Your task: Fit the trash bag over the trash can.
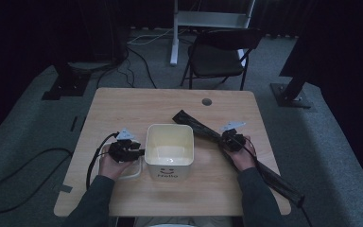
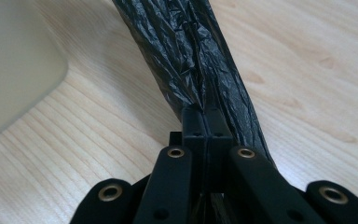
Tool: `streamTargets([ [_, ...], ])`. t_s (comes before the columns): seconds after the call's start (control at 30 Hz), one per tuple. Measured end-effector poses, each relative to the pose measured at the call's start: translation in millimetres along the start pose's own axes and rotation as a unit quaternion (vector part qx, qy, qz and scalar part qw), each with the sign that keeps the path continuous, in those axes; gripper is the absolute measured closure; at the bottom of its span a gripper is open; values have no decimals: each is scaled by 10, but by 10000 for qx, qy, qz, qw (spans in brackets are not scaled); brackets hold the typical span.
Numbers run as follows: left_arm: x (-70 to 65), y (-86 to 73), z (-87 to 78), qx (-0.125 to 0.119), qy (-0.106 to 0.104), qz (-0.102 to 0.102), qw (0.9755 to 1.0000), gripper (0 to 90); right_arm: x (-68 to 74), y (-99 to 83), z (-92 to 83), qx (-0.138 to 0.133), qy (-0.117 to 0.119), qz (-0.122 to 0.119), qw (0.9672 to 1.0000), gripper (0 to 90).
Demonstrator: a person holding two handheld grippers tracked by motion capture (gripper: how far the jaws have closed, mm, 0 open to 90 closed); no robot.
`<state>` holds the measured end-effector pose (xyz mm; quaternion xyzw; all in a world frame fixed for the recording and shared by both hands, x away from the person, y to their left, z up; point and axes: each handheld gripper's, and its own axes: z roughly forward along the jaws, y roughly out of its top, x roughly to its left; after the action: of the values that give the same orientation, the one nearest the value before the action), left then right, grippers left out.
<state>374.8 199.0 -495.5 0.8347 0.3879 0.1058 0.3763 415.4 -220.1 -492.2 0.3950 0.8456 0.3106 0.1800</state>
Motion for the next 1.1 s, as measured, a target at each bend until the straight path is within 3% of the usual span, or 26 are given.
streamTargets([
  [0.27,4,-4,-11,-19,19,-25,10000,572,-14,82,-218,-254,-45,-75,9996,900],
  [0.83,25,-12,-45,-40,23,-73,10000,570,79,374,-597,-551,11,-748,9957,900],
  [1.1,18,-11,-55,-62,-1,-45,10000,579,87,421,-710,-601,206,-911,9938,900],
])
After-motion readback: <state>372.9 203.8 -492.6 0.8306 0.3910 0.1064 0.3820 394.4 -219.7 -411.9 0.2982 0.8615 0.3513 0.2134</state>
